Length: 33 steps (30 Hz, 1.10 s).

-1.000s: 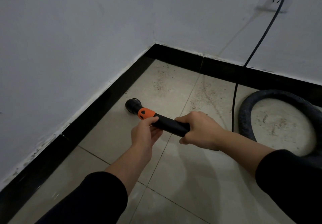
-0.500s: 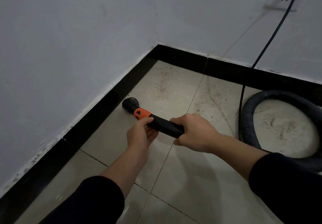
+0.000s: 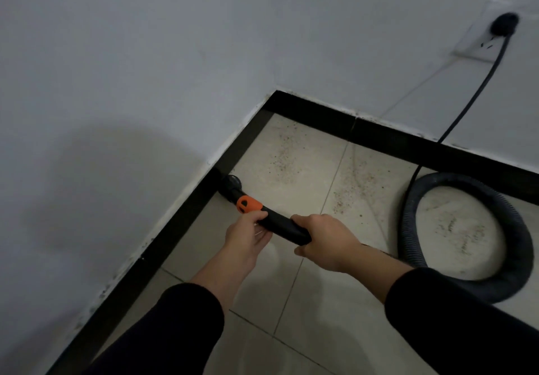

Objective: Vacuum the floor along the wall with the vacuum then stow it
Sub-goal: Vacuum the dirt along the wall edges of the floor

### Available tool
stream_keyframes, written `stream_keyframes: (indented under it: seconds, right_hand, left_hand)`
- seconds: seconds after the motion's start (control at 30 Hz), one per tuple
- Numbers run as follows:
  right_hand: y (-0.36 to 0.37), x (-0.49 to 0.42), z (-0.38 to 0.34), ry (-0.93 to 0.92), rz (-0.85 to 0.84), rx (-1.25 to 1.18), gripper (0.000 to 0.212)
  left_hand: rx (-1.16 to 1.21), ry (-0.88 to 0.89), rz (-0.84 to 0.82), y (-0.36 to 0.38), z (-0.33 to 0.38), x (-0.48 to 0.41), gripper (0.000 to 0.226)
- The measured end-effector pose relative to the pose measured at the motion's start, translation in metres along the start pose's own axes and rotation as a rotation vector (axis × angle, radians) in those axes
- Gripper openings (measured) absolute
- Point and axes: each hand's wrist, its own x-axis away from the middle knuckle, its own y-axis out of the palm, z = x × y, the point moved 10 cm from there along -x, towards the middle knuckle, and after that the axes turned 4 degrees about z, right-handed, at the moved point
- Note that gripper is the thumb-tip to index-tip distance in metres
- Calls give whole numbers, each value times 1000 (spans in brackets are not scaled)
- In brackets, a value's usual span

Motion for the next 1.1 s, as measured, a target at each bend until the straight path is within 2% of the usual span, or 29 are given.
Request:
stream_keyframes:
  seconds: [0.17, 0.37, 0.77, 1.1]
  right_hand:
    - [-12, -7, -2, 95, -19, -27, 31]
    - [-9, -13, 14, 90, 29, -92, 28]
    - [-16, -28, 39, 62, 110, -126, 29]
    - [-24, -43, 51, 118, 142, -146, 30]
  left_hand:
    - [-7, -71, -11, 9, 13, 0, 27]
    - [40, -71, 47, 17, 8, -10, 29]
    - [81, -27, 51, 34, 3, -29, 30]
    - [104, 32, -1, 54, 11, -39, 30]
